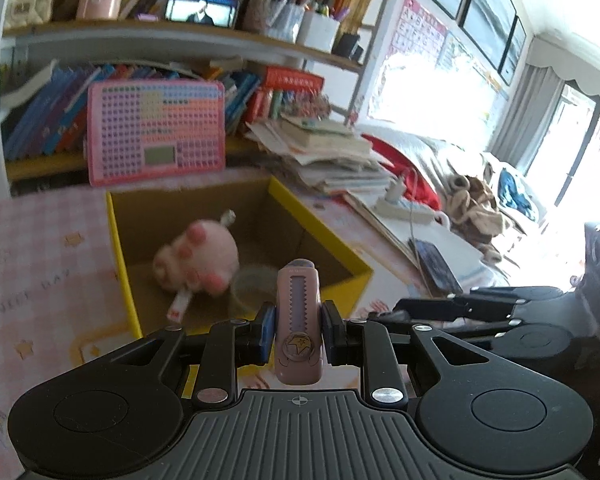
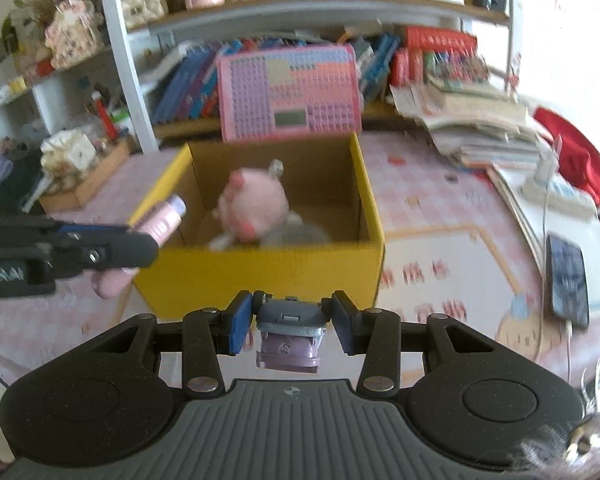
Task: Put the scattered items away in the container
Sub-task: 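Lift the pink stick and grey car and carry them over the yellow box, then lower the stick and car into the box and open both grippers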
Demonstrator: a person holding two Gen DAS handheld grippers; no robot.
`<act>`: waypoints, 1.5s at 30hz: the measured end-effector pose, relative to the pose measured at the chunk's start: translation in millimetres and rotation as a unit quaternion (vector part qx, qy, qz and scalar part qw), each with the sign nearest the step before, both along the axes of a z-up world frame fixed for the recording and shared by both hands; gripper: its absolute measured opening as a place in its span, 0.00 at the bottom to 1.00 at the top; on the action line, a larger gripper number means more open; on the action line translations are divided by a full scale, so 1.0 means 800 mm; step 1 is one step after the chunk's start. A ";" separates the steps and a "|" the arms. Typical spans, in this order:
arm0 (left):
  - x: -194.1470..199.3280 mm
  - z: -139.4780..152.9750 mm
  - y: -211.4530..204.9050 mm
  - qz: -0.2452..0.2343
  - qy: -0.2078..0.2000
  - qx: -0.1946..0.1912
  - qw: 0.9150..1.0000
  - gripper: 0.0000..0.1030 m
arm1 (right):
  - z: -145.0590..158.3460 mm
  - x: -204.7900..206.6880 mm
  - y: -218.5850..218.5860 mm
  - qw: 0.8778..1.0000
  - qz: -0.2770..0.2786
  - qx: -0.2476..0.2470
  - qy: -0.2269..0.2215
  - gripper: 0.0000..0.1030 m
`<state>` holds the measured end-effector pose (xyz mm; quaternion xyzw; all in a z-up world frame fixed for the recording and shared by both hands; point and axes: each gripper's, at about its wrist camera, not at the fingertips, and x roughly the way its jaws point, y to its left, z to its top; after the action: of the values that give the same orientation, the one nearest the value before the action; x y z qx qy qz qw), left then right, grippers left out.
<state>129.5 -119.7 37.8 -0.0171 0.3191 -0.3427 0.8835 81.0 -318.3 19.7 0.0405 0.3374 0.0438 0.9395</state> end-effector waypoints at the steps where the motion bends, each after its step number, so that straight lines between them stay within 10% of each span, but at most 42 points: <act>1: 0.003 0.004 -0.001 0.005 -0.005 0.000 1.000 0.22 | 0.006 0.006 -0.001 1.000 0.004 0.001 -0.010 0.39; 12: 0.041 0.022 -0.004 0.046 -0.040 0.020 0.998 0.22 | 0.048 0.089 0.000 0.996 0.051 0.005 -0.079 0.39; 32: 0.137 -0.077 -0.042 0.073 0.073 0.093 0.990 0.22 | -0.067 0.213 0.019 0.982 0.154 -0.080 0.080 0.40; 45: 0.135 -0.073 -0.048 0.084 0.060 0.091 0.990 0.24 | -0.076 0.213 0.012 0.982 0.150 -0.061 0.098 0.40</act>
<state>237.1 -157.9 -20.7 0.0163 0.3984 -0.2348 0.8865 251.0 -308.9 -41.4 -0.0640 0.4320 0.1592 0.8854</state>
